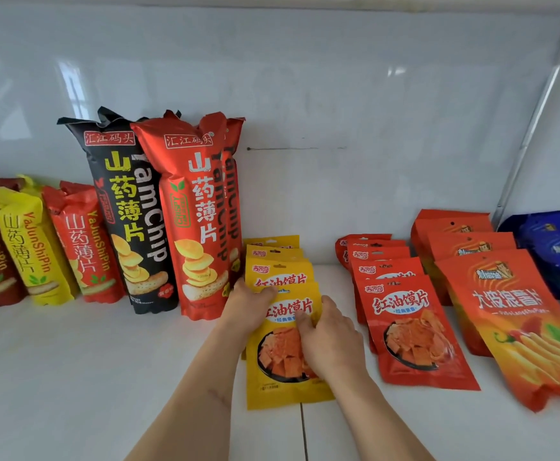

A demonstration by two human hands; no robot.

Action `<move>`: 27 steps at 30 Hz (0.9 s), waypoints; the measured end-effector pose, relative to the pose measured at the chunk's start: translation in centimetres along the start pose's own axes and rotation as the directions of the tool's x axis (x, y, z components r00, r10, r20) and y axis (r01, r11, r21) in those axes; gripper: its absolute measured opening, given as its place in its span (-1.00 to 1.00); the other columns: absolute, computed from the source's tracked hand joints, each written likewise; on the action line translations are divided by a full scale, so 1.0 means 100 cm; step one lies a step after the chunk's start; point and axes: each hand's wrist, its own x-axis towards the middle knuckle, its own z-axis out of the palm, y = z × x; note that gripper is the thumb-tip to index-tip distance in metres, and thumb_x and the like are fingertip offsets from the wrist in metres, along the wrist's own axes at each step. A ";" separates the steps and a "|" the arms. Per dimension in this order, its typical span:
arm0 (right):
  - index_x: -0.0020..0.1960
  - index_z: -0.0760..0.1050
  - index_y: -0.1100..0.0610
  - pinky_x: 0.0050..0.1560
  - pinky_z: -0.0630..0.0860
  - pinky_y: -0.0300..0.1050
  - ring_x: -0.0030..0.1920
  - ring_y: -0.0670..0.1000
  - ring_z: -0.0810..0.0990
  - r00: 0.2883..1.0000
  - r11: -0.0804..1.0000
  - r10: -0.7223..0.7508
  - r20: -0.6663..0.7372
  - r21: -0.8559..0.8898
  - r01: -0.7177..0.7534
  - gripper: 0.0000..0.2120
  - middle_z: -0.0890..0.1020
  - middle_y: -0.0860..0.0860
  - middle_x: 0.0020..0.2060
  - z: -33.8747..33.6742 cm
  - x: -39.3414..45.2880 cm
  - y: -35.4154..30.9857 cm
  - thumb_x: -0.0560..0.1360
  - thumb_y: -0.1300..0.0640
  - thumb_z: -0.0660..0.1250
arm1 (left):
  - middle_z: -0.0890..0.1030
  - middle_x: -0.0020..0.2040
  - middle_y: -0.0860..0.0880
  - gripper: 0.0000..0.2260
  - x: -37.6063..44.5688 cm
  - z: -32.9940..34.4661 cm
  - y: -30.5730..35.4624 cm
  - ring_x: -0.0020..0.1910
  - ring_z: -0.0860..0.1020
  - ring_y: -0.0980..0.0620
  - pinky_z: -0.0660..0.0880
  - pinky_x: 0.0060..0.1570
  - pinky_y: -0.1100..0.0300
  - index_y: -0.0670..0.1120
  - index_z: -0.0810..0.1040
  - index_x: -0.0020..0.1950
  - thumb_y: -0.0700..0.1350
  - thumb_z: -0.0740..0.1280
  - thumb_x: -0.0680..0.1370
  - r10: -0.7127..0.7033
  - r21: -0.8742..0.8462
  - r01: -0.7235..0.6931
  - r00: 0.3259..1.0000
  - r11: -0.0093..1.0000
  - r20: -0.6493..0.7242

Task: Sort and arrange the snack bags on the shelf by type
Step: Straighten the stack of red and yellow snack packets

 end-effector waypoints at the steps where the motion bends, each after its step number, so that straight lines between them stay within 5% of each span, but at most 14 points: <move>1: 0.40 0.30 0.03 0.26 0.42 0.12 0.26 0.11 0.51 1.000 1.000 0.004 -0.001 -0.006 -0.004 -0.49 0.57 -0.01 0.25 0.000 0.001 0.001 0.60 -0.26 0.06 | 0.71 0.06 0.02 -0.55 0.010 0.002 -0.007 -0.03 0.71 -0.04 0.66 0.00 -0.02 0.05 0.55 0.22 0.22 0.41 0.41 -0.004 0.009 0.004 1.000 1.000 -0.015; 3: 0.39 0.31 0.03 0.25 0.42 0.11 0.25 0.11 0.51 1.000 1.000 0.002 -0.009 -0.012 -0.002 -0.51 0.57 -0.02 0.24 0.000 0.002 0.002 0.60 -0.24 0.06 | 0.70 0.07 0.04 -0.40 0.037 0.009 -0.029 0.01 0.69 -0.10 0.63 0.08 -0.10 0.11 0.54 0.21 0.37 0.38 0.27 -0.030 0.038 0.031 0.998 0.999 -0.049; 7: 0.40 0.28 0.06 0.24 0.42 0.07 0.26 0.12 0.49 1.000 0.999 -0.010 -0.017 -0.036 0.009 -0.54 0.56 0.00 0.26 -0.002 0.003 0.003 0.63 -0.20 0.06 | 0.69 0.08 0.04 -0.36 0.029 0.012 -0.019 0.00 0.69 -0.06 0.65 0.03 -0.06 0.08 0.52 0.24 0.38 0.35 0.26 0.015 0.033 -0.014 0.999 0.999 -0.036; 13: 0.41 0.28 0.05 0.21 0.45 0.07 0.25 0.11 0.51 1.000 0.997 -0.010 -0.021 -0.079 0.009 -0.51 0.56 -0.01 0.26 -0.003 0.009 0.001 0.62 -0.23 0.04 | 0.71 0.07 0.03 -0.62 0.017 0.006 -0.001 -0.06 0.72 0.02 0.68 -0.06 0.04 0.05 0.54 0.25 0.17 0.42 0.50 0.042 -0.005 -0.042 0.999 0.999 0.029; 27: 0.39 0.30 0.00 0.25 0.44 0.07 0.25 0.08 0.50 0.999 1.000 0.019 -0.036 -0.011 -0.019 -0.53 0.57 -0.05 0.23 0.000 0.014 0.007 0.60 -0.25 0.06 | 0.73 0.04 0.02 -0.66 0.037 0.008 0.001 -0.12 0.74 0.02 0.69 -0.04 -0.02 0.07 0.54 0.22 0.13 0.48 0.50 0.059 -0.155 -0.047 0.996 0.987 0.069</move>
